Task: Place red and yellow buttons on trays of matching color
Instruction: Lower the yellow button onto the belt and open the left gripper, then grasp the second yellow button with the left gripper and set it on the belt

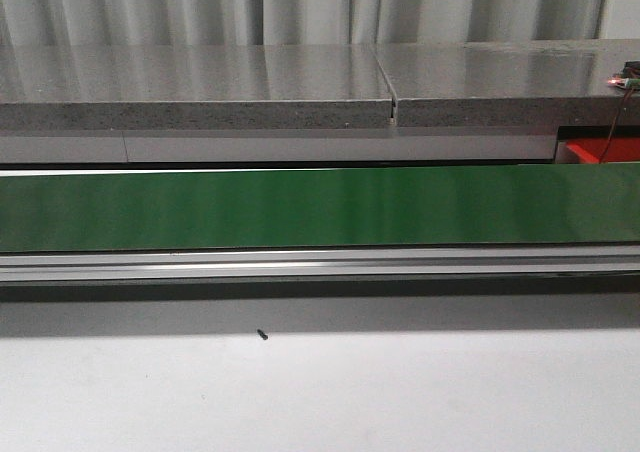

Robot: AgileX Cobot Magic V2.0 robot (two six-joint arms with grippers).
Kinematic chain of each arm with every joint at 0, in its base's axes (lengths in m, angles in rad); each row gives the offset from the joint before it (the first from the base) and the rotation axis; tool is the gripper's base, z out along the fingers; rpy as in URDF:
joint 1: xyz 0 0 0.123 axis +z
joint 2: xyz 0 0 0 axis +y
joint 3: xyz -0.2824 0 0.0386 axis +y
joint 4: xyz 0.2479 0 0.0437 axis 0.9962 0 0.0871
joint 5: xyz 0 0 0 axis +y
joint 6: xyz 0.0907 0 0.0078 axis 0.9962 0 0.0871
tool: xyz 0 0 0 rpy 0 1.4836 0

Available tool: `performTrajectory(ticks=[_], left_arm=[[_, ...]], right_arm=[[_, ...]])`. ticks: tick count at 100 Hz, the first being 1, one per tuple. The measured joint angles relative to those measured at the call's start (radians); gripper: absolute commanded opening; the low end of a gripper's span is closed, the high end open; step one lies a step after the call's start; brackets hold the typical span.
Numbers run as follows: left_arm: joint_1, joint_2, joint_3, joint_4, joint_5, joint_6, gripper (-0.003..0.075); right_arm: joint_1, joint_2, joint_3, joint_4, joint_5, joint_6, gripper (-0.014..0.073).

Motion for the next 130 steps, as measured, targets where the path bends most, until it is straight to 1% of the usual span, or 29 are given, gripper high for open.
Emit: performTrajectory(ticks=[26, 50, 57, 67, 74, 83, 91, 110, 130], left_arm=[[0.0, 0.092, -0.057, -0.011, -0.026, -0.032, 0.0513], [0.0, 0.132, -0.059, -0.021, -0.053, -0.034, 0.0505], [0.0, 0.132, -0.061, -0.021, -0.06, -0.034, 0.0452], [0.0, 0.132, -0.061, -0.022, -0.06, -0.034, 0.0316], [0.0, 0.132, -0.061, -0.024, -0.06, -0.034, 0.0237], [0.0, 0.132, -0.063, -0.025, -0.056, -0.034, 0.0174], [0.0, 0.132, -0.063, -0.025, -0.056, -0.034, 0.0153], [0.005, 0.108, -0.063, -0.02, -0.02, -0.032, 0.0153], [0.03, -0.005, -0.063, 0.068, 0.068, -0.02, 0.0153]], right_arm=[[0.0, 0.0, 0.0, 0.0, 0.0, 0.0, -0.0067], [0.0, 0.0, 0.0, 0.0, 0.0, 0.0, -0.0067], [0.0, 0.0, 0.0, 0.0, 0.0, 0.0, -0.0067], [0.0, 0.0, 0.0, 0.0, 0.0, 0.0, -0.0067], [0.0, 0.0, 0.0, 0.0, 0.0, 0.0, -0.0067], [0.0, 0.0, 0.0, 0.0, 0.0, 0.0, -0.0067], [0.0, 0.0, 0.0, 0.0, 0.0, 0.0, -0.0067], [0.0, 0.0, 0.0, 0.0, 0.0, 0.0, -0.0067], [0.0, 0.0, 0.0, 0.0, 0.0, 0.0, -0.0067]])
